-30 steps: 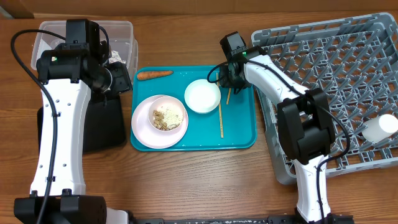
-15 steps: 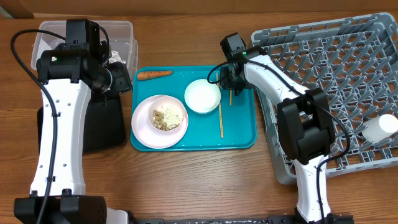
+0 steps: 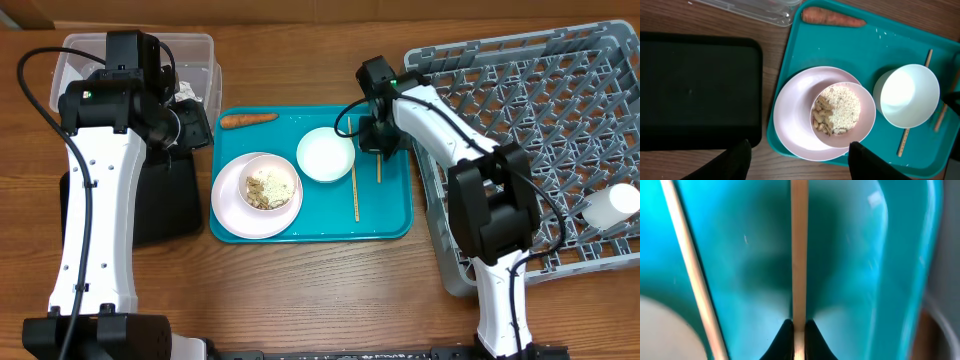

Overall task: Sort waste into correct bins and load items into the dishwasher
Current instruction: 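Reach the right gripper to the teal tray and grasp a wooden chopstick, then carry the chopstick to the rack's left edge and release it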

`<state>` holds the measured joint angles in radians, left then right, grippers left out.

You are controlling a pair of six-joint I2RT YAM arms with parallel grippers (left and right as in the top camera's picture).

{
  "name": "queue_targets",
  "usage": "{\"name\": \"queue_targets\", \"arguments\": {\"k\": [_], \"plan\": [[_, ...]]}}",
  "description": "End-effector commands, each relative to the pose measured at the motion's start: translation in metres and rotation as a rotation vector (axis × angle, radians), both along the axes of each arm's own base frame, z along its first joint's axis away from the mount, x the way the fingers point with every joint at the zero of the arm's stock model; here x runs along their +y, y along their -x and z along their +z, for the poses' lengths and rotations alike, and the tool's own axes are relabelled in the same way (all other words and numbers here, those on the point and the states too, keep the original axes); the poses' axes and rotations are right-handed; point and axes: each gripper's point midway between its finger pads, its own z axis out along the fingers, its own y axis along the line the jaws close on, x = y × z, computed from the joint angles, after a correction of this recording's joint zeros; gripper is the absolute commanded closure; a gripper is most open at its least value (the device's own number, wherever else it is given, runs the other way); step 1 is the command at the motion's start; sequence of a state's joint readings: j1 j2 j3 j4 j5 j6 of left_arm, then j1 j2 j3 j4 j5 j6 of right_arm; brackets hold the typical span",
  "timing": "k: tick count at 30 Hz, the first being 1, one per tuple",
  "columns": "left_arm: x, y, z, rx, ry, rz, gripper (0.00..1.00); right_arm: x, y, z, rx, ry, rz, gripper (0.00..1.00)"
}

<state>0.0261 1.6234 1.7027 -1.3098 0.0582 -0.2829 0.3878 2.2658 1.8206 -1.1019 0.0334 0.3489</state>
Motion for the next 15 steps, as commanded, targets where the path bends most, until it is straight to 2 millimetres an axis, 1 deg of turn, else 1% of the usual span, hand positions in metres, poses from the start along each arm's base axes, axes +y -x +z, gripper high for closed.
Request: {"name": "queue_targets", "arguments": {"k": [1,2,3,5,6,8,11,13,15], "plan": [[-0.001,-0.002,0.005,-0.016,-0.007,0.004,0.35,0.005,-0.010,0.105,-0.176,-0.075,0.069,0.96],[-0.001,-0.002,0.005,-0.016,-0.007,0.004,0.35,0.003,-0.006,0.117,-0.187,-0.075,0.082,0.96],[-0.001,-0.003,0.005,-0.016,-0.007,0.004,0.35,-0.001,-0.001,0.134,-0.207,-0.075,0.102,0.96],[-0.001,-0.003,0.005,-0.017,-0.006,0.004,0.35,-0.015,0.009,0.161,-0.239,-0.056,0.122,0.96],[-0.001,-0.003,0.005,-0.016,-0.006,0.005,0.35,-0.023,0.013,0.169,-0.246,-0.046,0.122,0.96],[-0.001,-0.003,0.005,-0.016,-0.006,0.004,0.35,-0.044,0.026,0.185,-0.237,-0.026,0.131,0.96],[-0.001,-0.002,0.005,-0.016,-0.006,0.004,0.36,-0.074,0.043,0.191,-0.179,0.004,0.131,0.96],[-0.001,-0.002,0.005,-0.016,-0.006,0.005,0.36,-0.093,0.053,0.187,-0.122,0.022,0.140,0.96],[-0.001,-0.003,0.005,-0.016,-0.006,0.004,0.36,-0.103,0.059,0.179,-0.079,0.019,0.158,0.95]]}}
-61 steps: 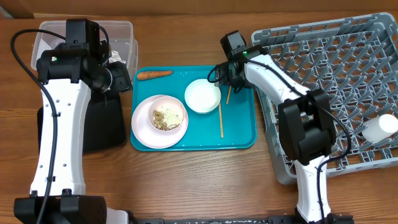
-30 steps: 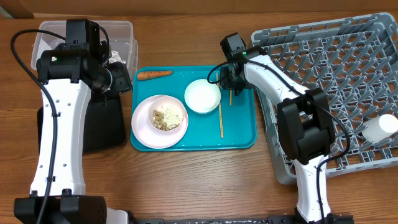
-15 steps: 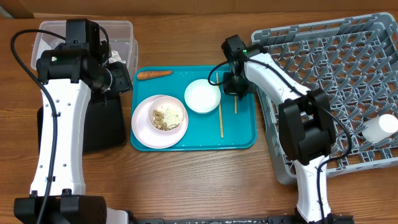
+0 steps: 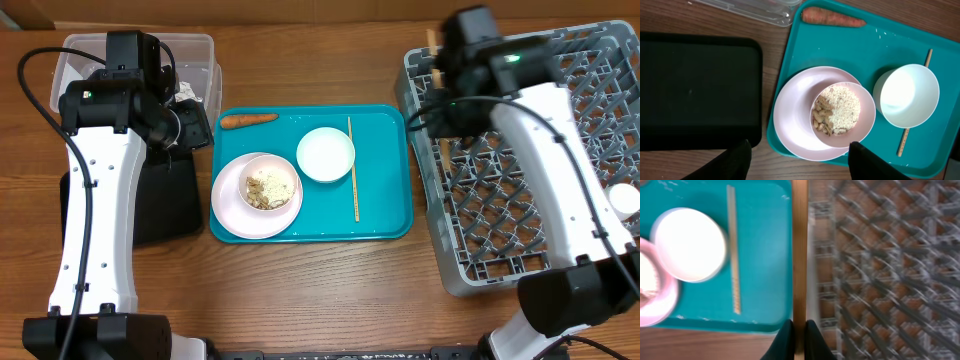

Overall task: Sort waste into correct bins and load items into the dishwasher
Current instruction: 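Carry the chopstick to the rack's left edge and release it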

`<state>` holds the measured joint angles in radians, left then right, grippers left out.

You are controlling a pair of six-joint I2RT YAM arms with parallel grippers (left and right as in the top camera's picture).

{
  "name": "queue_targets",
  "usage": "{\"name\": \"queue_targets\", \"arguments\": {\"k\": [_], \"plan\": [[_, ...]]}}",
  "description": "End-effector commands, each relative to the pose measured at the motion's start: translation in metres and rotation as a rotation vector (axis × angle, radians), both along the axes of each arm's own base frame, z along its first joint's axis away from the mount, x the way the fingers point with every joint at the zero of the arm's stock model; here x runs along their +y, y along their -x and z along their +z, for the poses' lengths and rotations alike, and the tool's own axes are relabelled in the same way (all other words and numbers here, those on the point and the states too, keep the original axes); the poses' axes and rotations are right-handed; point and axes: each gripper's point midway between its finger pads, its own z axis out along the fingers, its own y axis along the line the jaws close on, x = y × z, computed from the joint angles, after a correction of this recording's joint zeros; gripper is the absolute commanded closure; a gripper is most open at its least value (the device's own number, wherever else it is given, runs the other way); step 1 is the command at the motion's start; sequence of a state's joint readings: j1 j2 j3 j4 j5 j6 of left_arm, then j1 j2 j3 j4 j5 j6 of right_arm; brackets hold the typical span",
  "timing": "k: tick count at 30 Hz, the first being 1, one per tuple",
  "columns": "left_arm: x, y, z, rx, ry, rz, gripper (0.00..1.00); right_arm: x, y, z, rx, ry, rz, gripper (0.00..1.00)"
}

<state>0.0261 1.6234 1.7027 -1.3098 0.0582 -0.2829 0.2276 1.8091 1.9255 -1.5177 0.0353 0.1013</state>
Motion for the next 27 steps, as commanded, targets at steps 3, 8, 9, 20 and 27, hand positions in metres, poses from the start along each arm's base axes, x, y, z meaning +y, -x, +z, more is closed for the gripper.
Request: {"name": "queue_targets", "arguments": {"k": [3,8,9,20,27], "plan": [[-0.001,-0.002,0.005,-0.016,-0.006,0.005,0.36,-0.012,0.011,-0.035,0.124,-0.021,0.144,0.96],[-0.001,-0.002,0.005,-0.015,-0.006,0.004,0.35,-0.011,0.023,-0.068,0.195,-0.032,0.172,0.96],[-0.001,-0.002,0.005,-0.015,-0.006,0.005,0.36,-0.012,0.024,-0.074,0.201,-0.028,0.170,0.96],[-0.001,-0.002,0.005,-0.015,-0.006,0.004,0.36,-0.025,0.021,-0.106,0.200,0.042,0.111,0.96],[-0.001,-0.002,0.005,-0.014,-0.006,0.005,0.36,-0.032,0.024,-0.106,0.212,0.078,0.107,0.95]]}}
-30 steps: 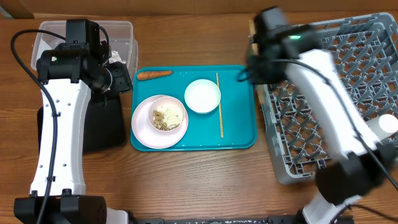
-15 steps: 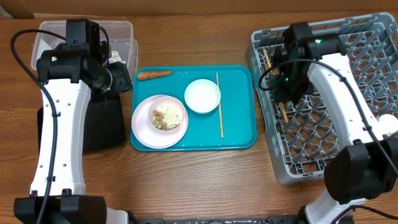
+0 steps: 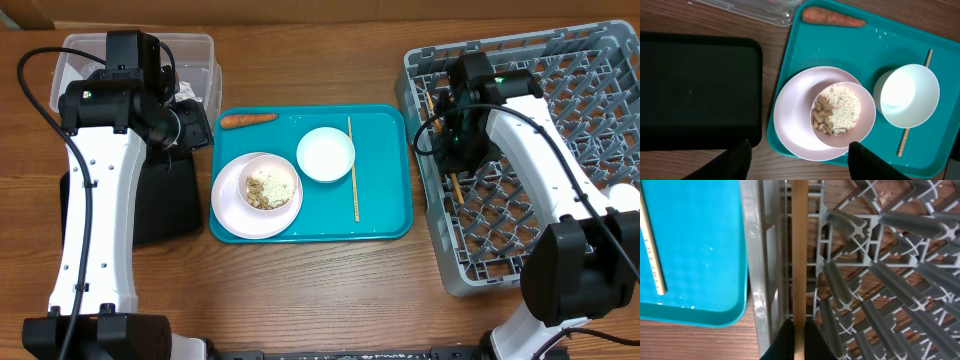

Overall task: Sort waste into correct bins and load items into the dishwasher
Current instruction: 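Carry the chopstick to the rack's left edge and release it, then return the right gripper to the tray and grasp the second chopstick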

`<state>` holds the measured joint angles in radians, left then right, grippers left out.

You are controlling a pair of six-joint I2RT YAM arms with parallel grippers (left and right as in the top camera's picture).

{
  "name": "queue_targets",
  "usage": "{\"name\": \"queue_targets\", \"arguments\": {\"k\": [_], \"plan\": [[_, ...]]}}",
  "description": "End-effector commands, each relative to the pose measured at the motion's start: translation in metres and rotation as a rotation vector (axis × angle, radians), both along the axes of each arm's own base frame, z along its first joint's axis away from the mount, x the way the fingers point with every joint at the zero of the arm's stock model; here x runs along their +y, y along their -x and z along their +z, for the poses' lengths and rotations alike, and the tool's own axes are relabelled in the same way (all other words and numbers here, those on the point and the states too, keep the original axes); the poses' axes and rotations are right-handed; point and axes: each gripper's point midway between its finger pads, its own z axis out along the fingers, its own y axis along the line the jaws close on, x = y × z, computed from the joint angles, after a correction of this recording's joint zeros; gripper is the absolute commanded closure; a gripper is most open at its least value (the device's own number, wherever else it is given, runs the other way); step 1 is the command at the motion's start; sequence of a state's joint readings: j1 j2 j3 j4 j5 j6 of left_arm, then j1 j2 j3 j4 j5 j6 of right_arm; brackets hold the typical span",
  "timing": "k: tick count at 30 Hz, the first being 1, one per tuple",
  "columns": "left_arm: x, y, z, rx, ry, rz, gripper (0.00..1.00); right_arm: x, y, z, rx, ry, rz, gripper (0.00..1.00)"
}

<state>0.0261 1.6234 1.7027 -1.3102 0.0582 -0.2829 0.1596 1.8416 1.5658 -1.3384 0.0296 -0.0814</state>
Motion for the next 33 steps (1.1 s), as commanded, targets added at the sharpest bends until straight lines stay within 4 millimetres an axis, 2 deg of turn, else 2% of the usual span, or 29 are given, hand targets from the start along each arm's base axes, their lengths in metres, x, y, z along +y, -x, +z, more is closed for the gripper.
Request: {"name": "queue_targets", "arguments": {"k": [1,3,4,5,6,9,12,16,18,20,21,23,26,33], "plan": [[-0.001,-0.002,0.005,-0.014,-0.006,0.004,0.36,-0.004,0.002,-0.001,0.008,0.023,-0.005,0.95],[-0.001,-0.002,0.005,-0.014,-0.006,0.004,0.36,-0.004,0.004,-0.001,0.013,0.024,-0.005,0.94],[-0.001,-0.002,0.005,-0.014,-0.006,0.005,0.36,-0.004,0.004,-0.001,0.015,0.024,-0.005,0.83],[-0.001,-0.002,0.005,-0.014,-0.006,0.004,0.36,-0.004,0.004,-0.001,0.017,0.025,-0.005,0.66],[-0.001,-0.002,0.005,-0.014,-0.006,0.004,0.35,-0.004,0.005,-0.001,0.019,0.025,-0.005,0.57],[-0.001,-0.002,0.005,-0.013,-0.007,0.004,0.35,-0.004,0.003,0.000,0.010,0.024,-0.020,0.51],[-0.001,-0.002,0.005,-0.012,-0.006,0.003,0.35,-0.002,-0.004,0.006,-0.028,0.016,-0.065,0.51],[-0.001,-0.002,0.005,-0.012,-0.006,0.003,0.35,0.008,-0.021,0.038,-0.136,-0.016,-0.110,0.50],[-0.001,-0.002,0.005,-0.013,-0.006,0.003,0.35,0.029,-0.029,0.061,-0.208,-0.093,-0.093,0.50],[-0.001,-0.002,0.005,-0.013,-0.006,0.004,0.34,0.054,-0.032,0.075,-0.254,-0.170,-0.047,0.50],[-0.001,-0.002,0.005,-0.015,-0.006,0.004,0.34,0.073,-0.031,0.079,-0.271,-0.203,-0.012,0.50],[-0.001,-0.003,0.005,-0.017,-0.006,0.003,0.34,0.092,-0.026,0.076,-0.262,-0.212,0.012,0.48],[-0.001,-0.002,0.005,-0.016,-0.006,0.003,0.34,0.115,-0.016,0.060,-0.216,-0.209,0.041,0.48],[-0.001,-0.002,0.005,-0.015,-0.006,0.003,0.34,0.149,0.008,-0.006,-0.100,-0.185,0.001,0.44]]}}
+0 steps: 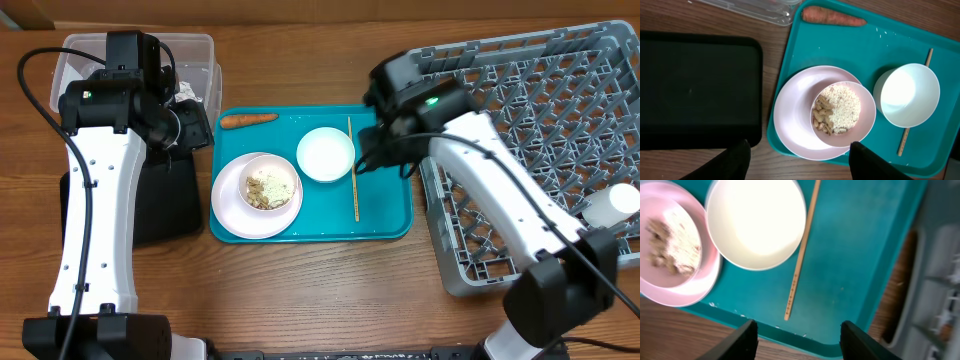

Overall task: Sort waste into correct bins and load items into the dishwasher
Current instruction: 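Return the right gripper to the tray and grasp the second chopstick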

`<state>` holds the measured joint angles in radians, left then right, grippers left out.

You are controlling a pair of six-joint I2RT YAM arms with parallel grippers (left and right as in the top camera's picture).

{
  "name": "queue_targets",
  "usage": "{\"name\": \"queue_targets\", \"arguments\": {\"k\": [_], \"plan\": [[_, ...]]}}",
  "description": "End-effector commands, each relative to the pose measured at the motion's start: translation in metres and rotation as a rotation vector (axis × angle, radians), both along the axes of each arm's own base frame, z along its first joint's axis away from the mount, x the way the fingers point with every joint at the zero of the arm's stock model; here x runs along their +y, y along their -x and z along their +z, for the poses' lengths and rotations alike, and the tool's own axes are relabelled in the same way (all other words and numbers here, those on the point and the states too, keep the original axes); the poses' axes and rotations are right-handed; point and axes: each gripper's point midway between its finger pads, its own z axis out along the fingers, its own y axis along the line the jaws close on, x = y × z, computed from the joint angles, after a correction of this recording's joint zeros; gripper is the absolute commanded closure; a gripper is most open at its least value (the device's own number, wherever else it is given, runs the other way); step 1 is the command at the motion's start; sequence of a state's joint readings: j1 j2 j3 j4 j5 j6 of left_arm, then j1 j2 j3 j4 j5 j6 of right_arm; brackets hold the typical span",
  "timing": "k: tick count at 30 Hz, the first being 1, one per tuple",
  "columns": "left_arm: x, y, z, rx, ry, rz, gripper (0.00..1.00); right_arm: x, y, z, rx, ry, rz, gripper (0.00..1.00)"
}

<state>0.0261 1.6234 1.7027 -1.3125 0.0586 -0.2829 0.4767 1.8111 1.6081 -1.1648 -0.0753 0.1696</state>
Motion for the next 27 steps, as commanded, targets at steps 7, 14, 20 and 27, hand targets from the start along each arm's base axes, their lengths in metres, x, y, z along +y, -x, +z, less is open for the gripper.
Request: {"name": "queue_targets", "arguments": {"k": [7,14,20,27], "plan": [[-0.001,-0.002,0.005,-0.015,-0.007,0.003,0.34,0.012,0.022,-0.086,0.063,0.038,-0.105,0.41],[-0.001,-0.002,0.005,-0.015,-0.007,0.003,0.34,-0.005,0.027,-0.117,0.025,0.114,-0.112,0.39],[-0.001,-0.002,0.005,-0.015,-0.006,0.004,0.34,-0.003,0.024,-0.119,0.000,0.113,-0.055,0.39],[-0.001,-0.002,0.005,-0.014,-0.007,0.003,0.34,0.002,0.015,-0.124,-0.035,0.115,-0.031,0.37]]}}
